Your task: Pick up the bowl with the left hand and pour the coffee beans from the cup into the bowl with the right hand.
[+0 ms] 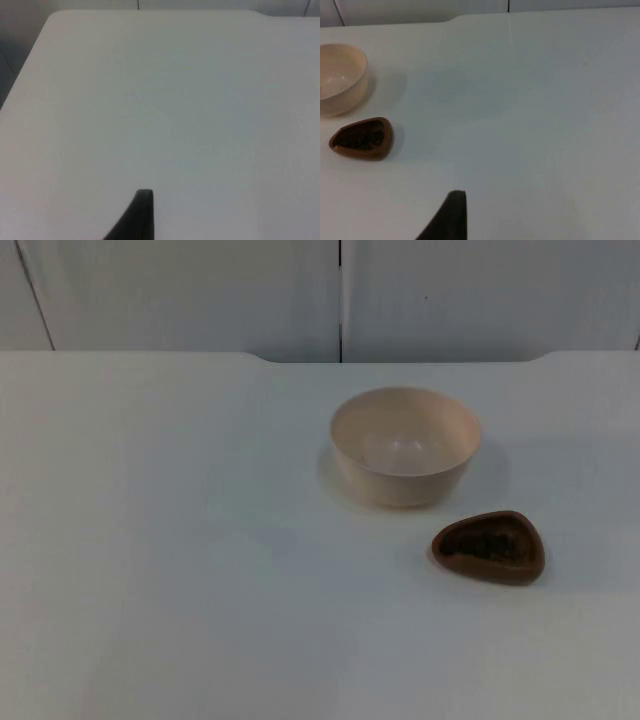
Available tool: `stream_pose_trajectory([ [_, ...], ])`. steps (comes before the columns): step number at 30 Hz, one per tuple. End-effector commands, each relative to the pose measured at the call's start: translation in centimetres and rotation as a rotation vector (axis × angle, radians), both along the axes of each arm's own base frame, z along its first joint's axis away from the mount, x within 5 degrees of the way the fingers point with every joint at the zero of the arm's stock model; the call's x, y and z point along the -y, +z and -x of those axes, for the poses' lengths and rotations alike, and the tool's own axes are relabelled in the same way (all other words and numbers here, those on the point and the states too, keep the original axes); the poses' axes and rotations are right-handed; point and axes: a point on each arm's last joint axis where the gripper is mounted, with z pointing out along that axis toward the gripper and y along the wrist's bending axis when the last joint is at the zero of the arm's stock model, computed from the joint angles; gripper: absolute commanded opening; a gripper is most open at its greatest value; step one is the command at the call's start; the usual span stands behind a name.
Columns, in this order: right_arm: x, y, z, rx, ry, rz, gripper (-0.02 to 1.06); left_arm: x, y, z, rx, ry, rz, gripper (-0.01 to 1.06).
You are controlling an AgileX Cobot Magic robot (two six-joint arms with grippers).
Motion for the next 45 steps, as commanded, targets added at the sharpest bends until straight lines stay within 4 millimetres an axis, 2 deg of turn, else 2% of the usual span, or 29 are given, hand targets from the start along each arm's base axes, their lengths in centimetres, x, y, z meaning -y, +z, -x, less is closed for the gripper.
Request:
stream_pose_trajectory([
  [1, 0.0, 0.0, 0.0, 0.009, -0.001, -0.004, 1.05, 0.1, 0.5, 0.2, 0.032, -0.003, 0.020, 1.05],
  [8, 0.0, 0.0, 0.0, 0.009, -0.001, -0.004, 1.05, 0.6, 2.6, 0.9, 0.088, -0.032, 0.057, 1.04],
  [15, 0.0, -0.1, 0.0, 0.007, -0.001, -0.004, 1.05, 0.6, 5.5, 1.7, 0.170, -0.037, 0.057, 1.01],
  [28, 0.0, -0.1, 0.0, 0.007, -0.001, -0.004, 1.05, 0.7, 5.8, 1.8, 0.173, -0.044, 0.065, 1.01],
  [36, 0.0, -0.1, 0.0, 0.007, -0.001, -0.004, 1.05, 0.8, 6.1, 0.7, 0.148, -0.057, 0.079, 1.01],
  [40, 0.0, -0.1, 0.0, 0.007, -0.001, -0.004, 1.05, 0.7, 6.2, -0.6, 0.096, -0.058, 0.085, 1.01],
  [44, 0.0, -0.1, 0.0, 0.007, -0.001, -0.004, 1.05, 0.9, 6.4, -3.6, 0.010, -0.073, 0.119, 1.01],
  [45, 0.0, -0.1, 0.0, 0.007, -0.001, -0.004, 1.05, 0.9, 6.4, -3.6, 0.010, -0.073, 0.119, 1.01],
])
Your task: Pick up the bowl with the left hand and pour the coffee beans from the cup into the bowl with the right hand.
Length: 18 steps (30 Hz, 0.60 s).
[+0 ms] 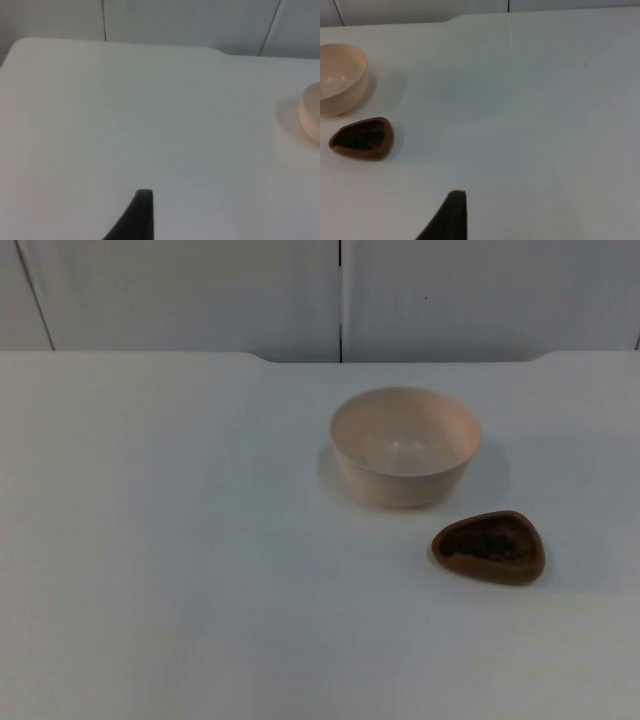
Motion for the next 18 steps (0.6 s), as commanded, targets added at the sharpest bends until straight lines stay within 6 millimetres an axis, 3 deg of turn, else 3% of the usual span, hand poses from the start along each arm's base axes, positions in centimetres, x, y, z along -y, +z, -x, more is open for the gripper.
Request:
stream_pose_trajectory([
  [1, 0.0, -0.1, 0.0, 0.007, -0.001, -0.004, 1.05, 0.2, 0.3, -1.5, -0.013, -0.016, 0.030, 1.01],
  [6, 0.0, -0.1, 0.0, 0.007, -0.001, -0.004, 1.05, 0.1, 0.0, -5.9, -0.092, -0.036, 0.019, 1.01],
  [18, 0.0, -0.1, 0.0, 0.007, -0.001, -0.004, 1.05, -0.1, 0.6, -12.7, -0.249, -0.075, -0.024, 1.01],
])
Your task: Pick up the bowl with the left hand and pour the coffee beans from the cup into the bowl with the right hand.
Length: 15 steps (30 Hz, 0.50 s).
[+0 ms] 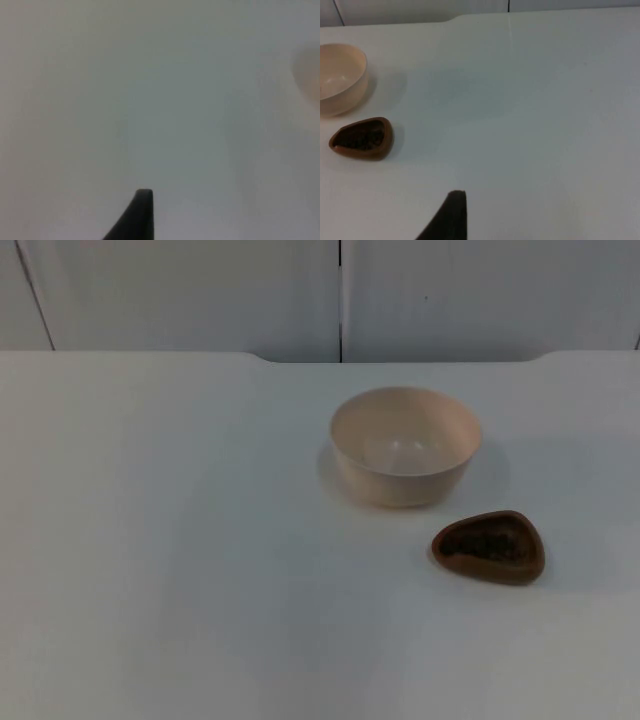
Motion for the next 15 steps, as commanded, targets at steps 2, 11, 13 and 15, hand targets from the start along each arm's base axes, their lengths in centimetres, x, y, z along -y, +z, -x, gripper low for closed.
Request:
stream_pose_trajectory([
  [2, 0.0, -0.1, 0.0, 0.007, -0.001, -0.004, 1.05, 0.3, 0.8, -2.0, 0.001, -0.035, 0.017, 1.01],
  [11, 0.0, -0.1, 0.0, 0.007, -0.001, -0.004, 1.05, 0.9, 1.7, -6.4, -0.033, -0.097, 0.060, 1.01],
  [13, 0.0, -0.1, 0.0, 0.007, -0.001, -0.004, 1.05, 1.0, 1.5, -7.7, -0.056, -0.113, 0.074, 1.01],
  [15, 0.0, -0.1, 0.0, 0.007, -0.001, -0.004, 1.05, 1.1, 1.4, -8.8, -0.080, -0.131, 0.085, 1.01],
])
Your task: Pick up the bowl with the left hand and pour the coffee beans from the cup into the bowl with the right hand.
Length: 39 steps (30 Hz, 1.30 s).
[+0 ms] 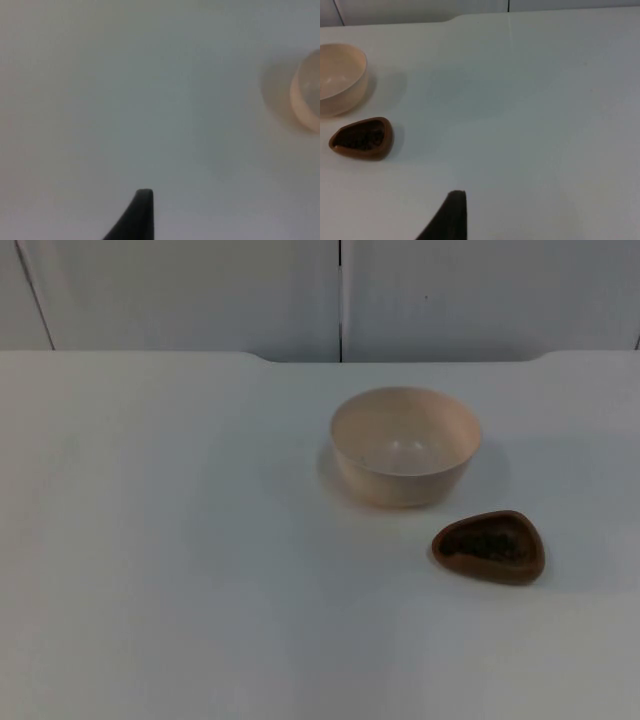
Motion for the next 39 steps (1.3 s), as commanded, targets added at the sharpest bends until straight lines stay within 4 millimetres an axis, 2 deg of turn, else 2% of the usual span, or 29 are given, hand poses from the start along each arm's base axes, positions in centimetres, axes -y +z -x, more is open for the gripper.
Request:
stream_pose_trajectory([
  [1, 0.0, -0.1, 0.0, 0.007, -0.001, -0.004, 1.05, 0.4, 0.1, -1.0, -0.013, -0.032, 0.023, 1.01],
  [6, 0.0, -0.1, 0.0, 0.007, -0.001, -0.004, 1.05, 1.2, -1.1, -3.7, -0.085, -0.086, 0.049, 1.01],
  [8, 0.0, -0.1, 0.0, 0.007, -0.001, -0.004, 1.05, 1.5, -1.3, -4.1, -0.097, -0.101, 0.047, 1.01],
  [12, 0.0, -0.1, 0.0, 0.007, -0.001, -0.004, 1.05, 4.1, -2.9, -6.1, -0.144, -0.187, 0.030, 1.01],
  [13, 0.0, -0.1, 0.0, 0.007, -0.001, -0.004, 1.05, 4.1, -2.9, -6.1, -0.144, -0.187, 0.030, 1.01],
  [17, 0.0, -0.1, 0.0, 0.007, -0.001, -0.004, 1.05, 6.8, -5.3, -8.0, -0.196, -0.256, 0.018, 1.01],
  [18, 0.0, -0.1, 0.0, 0.007, -0.001, -0.004, 1.05, 6.8, -5.3, -8.0, -0.196, -0.256, 0.018, 1.01],
  [23, 0.0, -0.1, 0.0, 0.007, -0.001, -0.004, 1.05, 8.6, -8.4, -10.6, -0.283, -0.262, 0.046, 1.01],
  [39, 0.0, -0.1, 0.0, 0.007, -0.001, -0.004, 1.05, 13.4, -13.5, -16.8, -0.356, -0.207, 0.158, 1.01],
])
